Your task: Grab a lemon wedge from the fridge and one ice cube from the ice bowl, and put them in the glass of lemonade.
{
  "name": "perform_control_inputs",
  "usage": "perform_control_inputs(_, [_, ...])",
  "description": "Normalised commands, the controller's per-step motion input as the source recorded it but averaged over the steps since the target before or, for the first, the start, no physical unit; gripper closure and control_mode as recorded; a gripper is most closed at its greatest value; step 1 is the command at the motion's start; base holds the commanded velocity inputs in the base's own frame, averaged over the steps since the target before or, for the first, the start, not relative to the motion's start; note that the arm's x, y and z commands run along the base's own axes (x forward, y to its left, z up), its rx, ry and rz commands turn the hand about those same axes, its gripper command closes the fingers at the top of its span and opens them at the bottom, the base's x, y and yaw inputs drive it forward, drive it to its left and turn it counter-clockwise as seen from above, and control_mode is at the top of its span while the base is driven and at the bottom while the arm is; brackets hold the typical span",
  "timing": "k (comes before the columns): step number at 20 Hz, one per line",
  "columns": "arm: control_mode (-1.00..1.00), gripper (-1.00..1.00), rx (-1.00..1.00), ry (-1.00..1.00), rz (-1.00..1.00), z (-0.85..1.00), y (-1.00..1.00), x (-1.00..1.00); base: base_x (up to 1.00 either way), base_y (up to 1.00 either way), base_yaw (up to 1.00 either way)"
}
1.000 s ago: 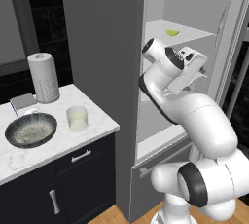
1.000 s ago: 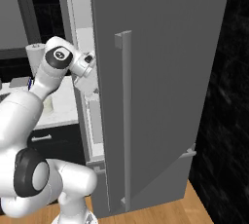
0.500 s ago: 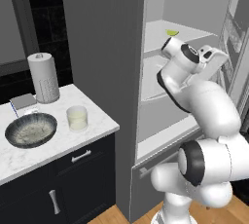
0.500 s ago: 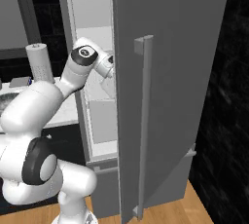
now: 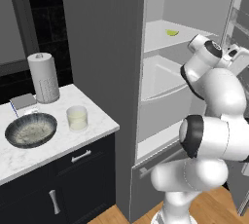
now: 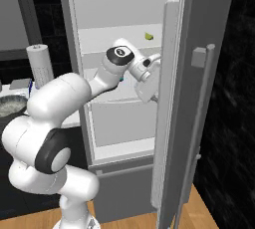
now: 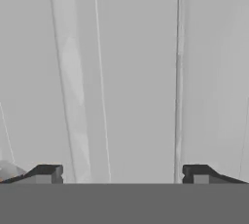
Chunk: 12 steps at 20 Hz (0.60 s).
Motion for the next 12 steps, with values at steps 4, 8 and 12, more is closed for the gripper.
perform_control_inputs(4, [-1.0, -1.0, -0.02, -0.1, -0.12, -0.1, -0.42, -0.16, 0.0, 0.0, 0.0])
perform_control_inputs(8, [-1.0, -1.0, -0.03, -0.13, -0.08, -0.09, -0.5, -0.18, 0.0, 0.0, 0.0])
perform_control_inputs(12, [-1.0, -1.0, 0.0, -0.13, -0.02, 0.0, -0.16, -0.29, 0.0, 0.0, 0.0])
